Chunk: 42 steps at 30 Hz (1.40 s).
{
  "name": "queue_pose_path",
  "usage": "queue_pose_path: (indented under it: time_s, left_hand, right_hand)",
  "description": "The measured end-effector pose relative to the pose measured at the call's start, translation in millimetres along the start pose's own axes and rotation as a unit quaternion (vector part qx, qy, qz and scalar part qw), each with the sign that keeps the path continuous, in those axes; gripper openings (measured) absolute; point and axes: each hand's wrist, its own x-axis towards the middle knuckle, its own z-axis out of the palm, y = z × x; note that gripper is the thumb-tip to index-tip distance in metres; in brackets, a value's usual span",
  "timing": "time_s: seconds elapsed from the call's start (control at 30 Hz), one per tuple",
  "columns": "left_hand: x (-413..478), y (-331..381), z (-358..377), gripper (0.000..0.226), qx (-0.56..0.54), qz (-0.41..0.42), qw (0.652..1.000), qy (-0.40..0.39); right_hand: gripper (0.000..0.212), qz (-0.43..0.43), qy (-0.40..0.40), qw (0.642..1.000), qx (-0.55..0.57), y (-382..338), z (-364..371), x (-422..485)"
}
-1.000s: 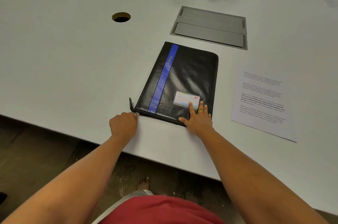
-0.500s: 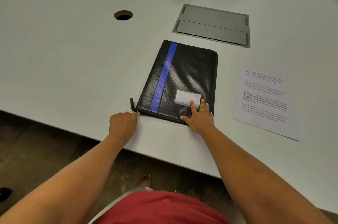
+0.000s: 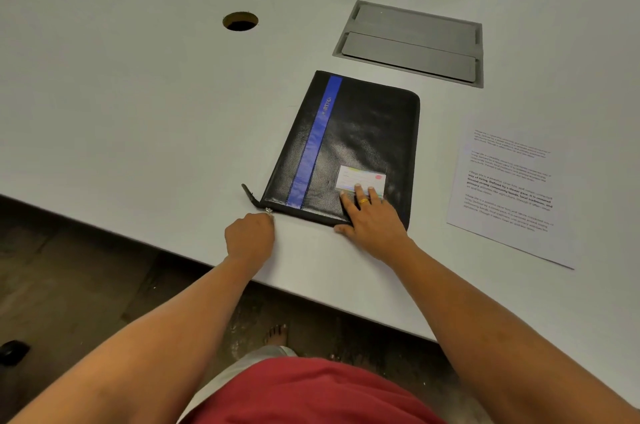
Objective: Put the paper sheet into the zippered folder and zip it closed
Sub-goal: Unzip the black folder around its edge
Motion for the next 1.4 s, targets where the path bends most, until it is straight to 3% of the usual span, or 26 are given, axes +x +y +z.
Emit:
queue_pose_path:
  time_s: [0.23, 0.4, 0.47, 0.53, 0.57, 0.63, 0.77, 1.13, 1.27, 1.4]
  left_hand:
    - [-1, 9, -2, 0.035, -0.020, 0.003, 1.000, 0.009]
    - [-6, 12, -8, 0.025, -0.003, 0.009, 1.000, 0.005]
    - [-10, 10, -20, 0.006, 0.009, 0.015, 1.000, 0.012]
    - [-9, 6, -24, 0.011, 0.036, -0.003, 0.998, 0.042]
    - [-9, 5, -24, 0.006, 0.035, 0.005, 0.999, 0.026]
    - [-6, 2, -16, 0.019, 0.067, 0.002, 0.997, 0.028]
    - [-9, -23, -15, 0.023, 0.118, -0.029, 0.992, 0.032]
    - [-2, -40, -10, 0.036, 0.034, -0.060, 0.997, 0.019]
    - [-1, -45, -10, 0.049, -0.032, -0.067, 0.997, 0.009]
    - [7, -51, -21, 0.043, -0.117, -0.100, 0.988, -0.017]
  right_hand:
    - [0.052, -0.071, 0.068, 0.972, -0.212, 0, -12, -6]
    - [0.057, -0.124, 0.042, 0.973, -0.190, 3, -23, -3]
    - [0.057, -0.146, 0.023, 0.976, -0.161, 2, -26, -4]
    - [0.055, -0.138, -0.007, 0.980, -0.145, 1, -31, -7]
    - [0.055, -0.134, -0.012, 0.981, -0.140, 0, -33, -8]
    - [0.055, -0.130, -0.020, 0.982, -0.137, 1, -34, -10]
    - [0.055, -0.129, -0.028, 0.982, -0.138, 7, -28, -10]
    - [0.055, -0.118, -0.053, 0.985, -0.113, -2, -22, 0]
    - [0.056, -0.124, -0.047, 0.983, -0.126, 1, -17, -1]
    - [0.058, -0.101, -0.044, 0.988, -0.106, 5, -12, -4]
